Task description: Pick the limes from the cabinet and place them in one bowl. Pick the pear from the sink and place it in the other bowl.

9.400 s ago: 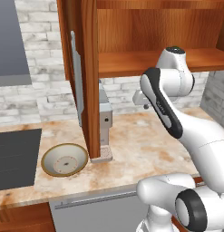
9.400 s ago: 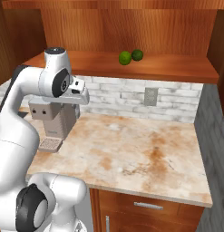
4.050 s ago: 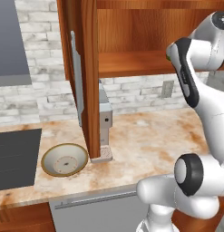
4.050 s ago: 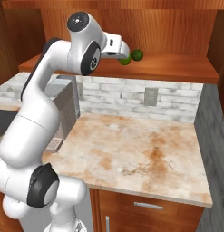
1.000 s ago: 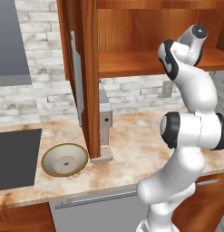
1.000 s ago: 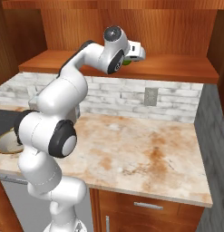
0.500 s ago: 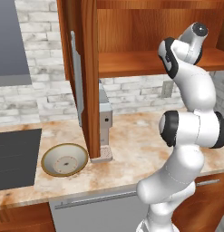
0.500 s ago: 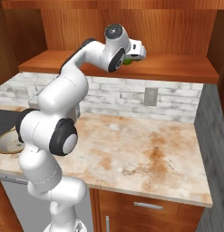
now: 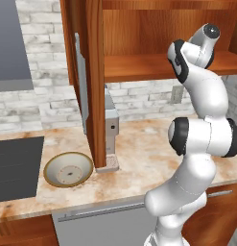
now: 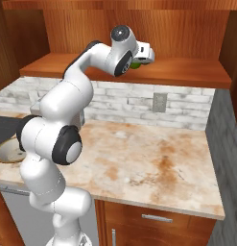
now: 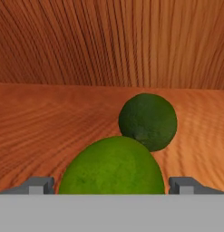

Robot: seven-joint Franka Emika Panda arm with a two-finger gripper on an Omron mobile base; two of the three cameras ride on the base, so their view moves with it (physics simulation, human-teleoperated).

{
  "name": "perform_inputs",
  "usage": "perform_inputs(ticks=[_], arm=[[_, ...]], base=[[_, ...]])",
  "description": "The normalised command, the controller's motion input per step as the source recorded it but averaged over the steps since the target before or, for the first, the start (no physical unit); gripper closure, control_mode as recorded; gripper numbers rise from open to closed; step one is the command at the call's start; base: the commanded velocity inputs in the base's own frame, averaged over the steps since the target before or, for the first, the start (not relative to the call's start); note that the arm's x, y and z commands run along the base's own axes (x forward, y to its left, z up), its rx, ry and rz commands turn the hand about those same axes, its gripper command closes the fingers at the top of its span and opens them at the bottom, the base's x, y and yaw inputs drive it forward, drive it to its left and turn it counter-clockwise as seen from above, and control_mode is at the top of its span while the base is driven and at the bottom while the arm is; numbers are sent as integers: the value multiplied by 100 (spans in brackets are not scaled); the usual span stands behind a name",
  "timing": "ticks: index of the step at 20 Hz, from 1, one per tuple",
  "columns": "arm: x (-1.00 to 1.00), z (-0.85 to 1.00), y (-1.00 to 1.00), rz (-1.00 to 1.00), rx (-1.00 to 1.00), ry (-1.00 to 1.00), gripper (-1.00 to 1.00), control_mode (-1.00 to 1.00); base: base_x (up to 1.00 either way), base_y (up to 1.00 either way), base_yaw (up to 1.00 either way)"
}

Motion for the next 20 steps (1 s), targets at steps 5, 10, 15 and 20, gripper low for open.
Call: perform_inputs(ticks=[5,10,15,20], arm=[[0,0,0,0,0,0,100,-100],[0,0,0,0,0,0,100,-100],[0,0,0,0,0,0,100,-100],[0,8,1,0,0,0,100,-100]], base=[[0,0,0],[0,0,0],[0,0,0],[0,0,0]])
